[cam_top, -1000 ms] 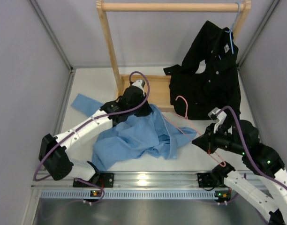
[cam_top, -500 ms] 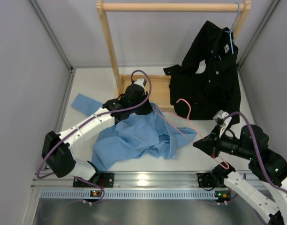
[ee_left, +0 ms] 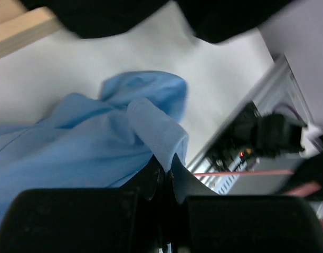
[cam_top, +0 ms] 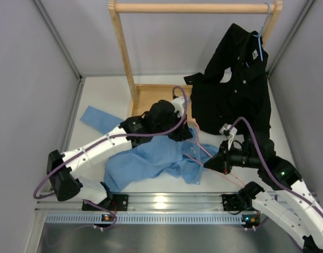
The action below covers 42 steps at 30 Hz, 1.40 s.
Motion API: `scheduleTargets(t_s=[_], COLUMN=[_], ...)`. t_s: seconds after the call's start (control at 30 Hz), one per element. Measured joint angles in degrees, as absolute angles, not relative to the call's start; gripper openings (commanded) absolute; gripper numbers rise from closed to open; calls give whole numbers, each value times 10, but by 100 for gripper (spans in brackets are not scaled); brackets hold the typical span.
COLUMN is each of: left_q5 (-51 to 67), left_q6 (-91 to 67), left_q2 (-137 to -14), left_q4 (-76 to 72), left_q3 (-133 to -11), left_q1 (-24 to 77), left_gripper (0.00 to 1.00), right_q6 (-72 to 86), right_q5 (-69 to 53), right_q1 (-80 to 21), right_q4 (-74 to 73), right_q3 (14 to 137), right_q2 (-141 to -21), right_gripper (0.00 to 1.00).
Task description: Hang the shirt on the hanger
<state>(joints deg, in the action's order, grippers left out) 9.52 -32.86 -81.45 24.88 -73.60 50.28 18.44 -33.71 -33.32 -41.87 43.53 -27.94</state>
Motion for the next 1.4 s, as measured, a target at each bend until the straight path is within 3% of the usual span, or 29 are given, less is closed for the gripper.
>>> scheduleTargets(t_s=[0.3,0.53,0.83,1.13,1.27,1.4], left_q5=[-47,-194,-243,-237,-304,-446], left_q6=[-224,-208,-144,-74,-58,-77], left_q2=[-746,-714,-700,-711,-735,-754], left_q4=[325,373,409,417,425,437], left_q3=[-864,-894,-899,-909,-938,-965], left_q1=[680,711,717,781,837,851], left_gripper=[0,0,0,0,0,0], right_q6=[229,252,251,193,172,158], right_q5=[-481,-366,-316,-401,-430,-462], right_q1=[-336,-334,-334,-333,-333,-333], right_q4=[-198,-72,-43,-94,-117,-116], right_q3=[395,354,350,468,496,508], right_q2=[-306,-258,-299,-441,-465,-464], right_gripper=[0,0,0,0,0,0])
